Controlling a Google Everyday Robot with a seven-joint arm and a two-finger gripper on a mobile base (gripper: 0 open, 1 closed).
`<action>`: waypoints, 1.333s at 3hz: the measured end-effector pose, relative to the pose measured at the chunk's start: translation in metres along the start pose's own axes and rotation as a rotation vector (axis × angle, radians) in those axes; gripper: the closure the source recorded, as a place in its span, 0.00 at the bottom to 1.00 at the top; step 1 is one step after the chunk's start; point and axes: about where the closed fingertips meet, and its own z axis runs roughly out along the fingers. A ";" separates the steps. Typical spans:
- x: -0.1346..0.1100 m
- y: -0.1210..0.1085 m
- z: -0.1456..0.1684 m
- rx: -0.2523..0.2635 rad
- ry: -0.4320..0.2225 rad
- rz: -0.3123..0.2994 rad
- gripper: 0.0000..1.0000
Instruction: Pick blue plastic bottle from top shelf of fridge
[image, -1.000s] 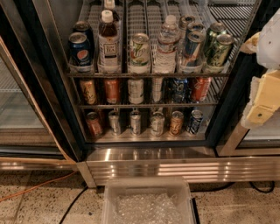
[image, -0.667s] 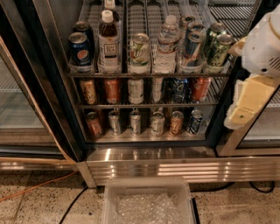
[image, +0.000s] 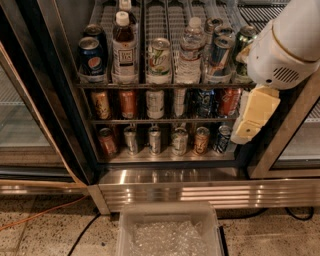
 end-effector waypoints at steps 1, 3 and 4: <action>-0.019 0.003 0.016 0.010 -0.067 0.026 0.00; -0.102 0.001 0.054 0.048 -0.300 0.088 0.00; -0.102 0.001 0.054 0.048 -0.300 0.088 0.00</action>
Offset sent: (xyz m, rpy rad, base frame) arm 0.0377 0.1170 -0.0421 0.3577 -0.0760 -0.0638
